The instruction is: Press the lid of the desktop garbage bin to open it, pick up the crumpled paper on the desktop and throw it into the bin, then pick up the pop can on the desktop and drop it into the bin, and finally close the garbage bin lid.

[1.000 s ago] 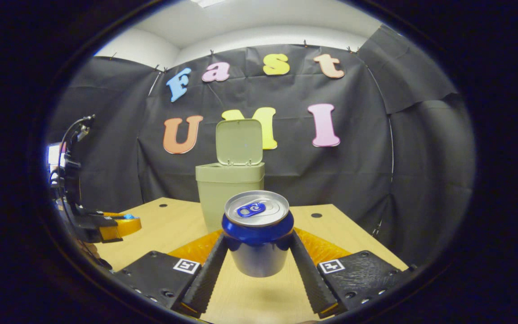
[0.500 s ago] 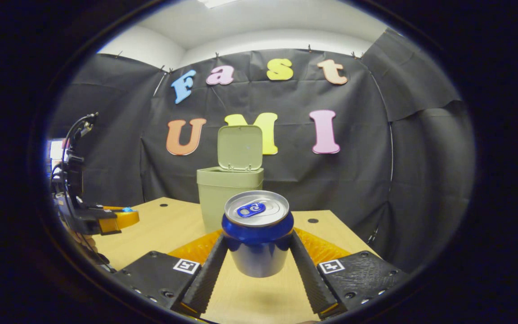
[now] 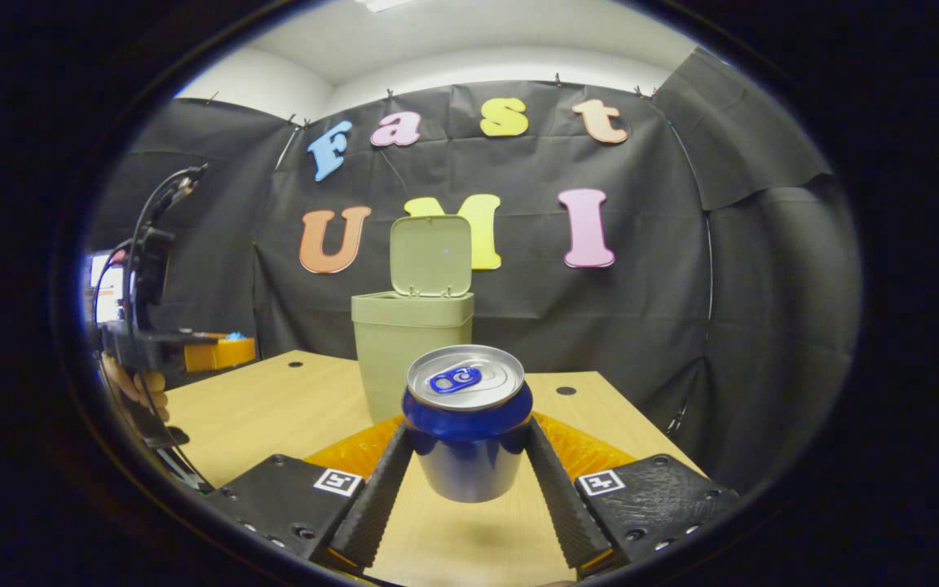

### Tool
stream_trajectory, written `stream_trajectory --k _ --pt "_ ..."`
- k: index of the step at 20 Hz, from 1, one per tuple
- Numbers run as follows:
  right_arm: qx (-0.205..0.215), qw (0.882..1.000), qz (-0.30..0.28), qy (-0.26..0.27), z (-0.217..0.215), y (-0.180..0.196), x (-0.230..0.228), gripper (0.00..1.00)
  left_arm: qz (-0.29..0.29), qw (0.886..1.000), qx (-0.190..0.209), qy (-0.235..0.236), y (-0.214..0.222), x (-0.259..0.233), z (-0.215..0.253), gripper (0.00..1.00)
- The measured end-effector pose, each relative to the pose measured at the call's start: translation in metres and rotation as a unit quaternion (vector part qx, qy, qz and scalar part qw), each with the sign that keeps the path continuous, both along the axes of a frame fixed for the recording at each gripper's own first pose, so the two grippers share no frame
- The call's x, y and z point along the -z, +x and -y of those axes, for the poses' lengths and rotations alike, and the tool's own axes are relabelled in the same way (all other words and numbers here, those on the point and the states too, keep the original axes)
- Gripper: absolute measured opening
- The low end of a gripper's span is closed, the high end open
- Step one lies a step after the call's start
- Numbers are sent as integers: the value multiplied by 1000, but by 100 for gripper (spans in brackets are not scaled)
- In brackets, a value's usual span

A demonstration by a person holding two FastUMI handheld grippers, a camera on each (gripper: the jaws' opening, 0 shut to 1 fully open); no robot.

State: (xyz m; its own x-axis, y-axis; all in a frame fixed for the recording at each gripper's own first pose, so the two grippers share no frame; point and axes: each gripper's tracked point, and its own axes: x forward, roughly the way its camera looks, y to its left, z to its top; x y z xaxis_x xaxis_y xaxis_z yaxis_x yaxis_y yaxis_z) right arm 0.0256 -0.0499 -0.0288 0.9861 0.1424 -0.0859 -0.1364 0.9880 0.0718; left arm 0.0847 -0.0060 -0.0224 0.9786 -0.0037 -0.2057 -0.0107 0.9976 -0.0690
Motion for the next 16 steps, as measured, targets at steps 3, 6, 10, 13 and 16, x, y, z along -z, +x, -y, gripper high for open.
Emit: stream_trajectory --k 3,6,10,13,16 --pt "-5 1000 -4 -9 -5 -2 4 81 25 1000 5 -12 35 -34 8 33" --pt "-17 1000 -6 -13 -14 -5 6 81 46 999 24 -13 68 -65 28 33" --pt "-26 1000 -1 -16 -15 -10 4 81 50 998 47 -11 113 -96 60 33" --pt "-20 1000 -2 -9 -12 -10 4 82 79 995 64 -1 155 -126 77 29" --pt "-31 999 -10 6 -10 -7 3 81 77 994 75 7 201 -122 95 33"
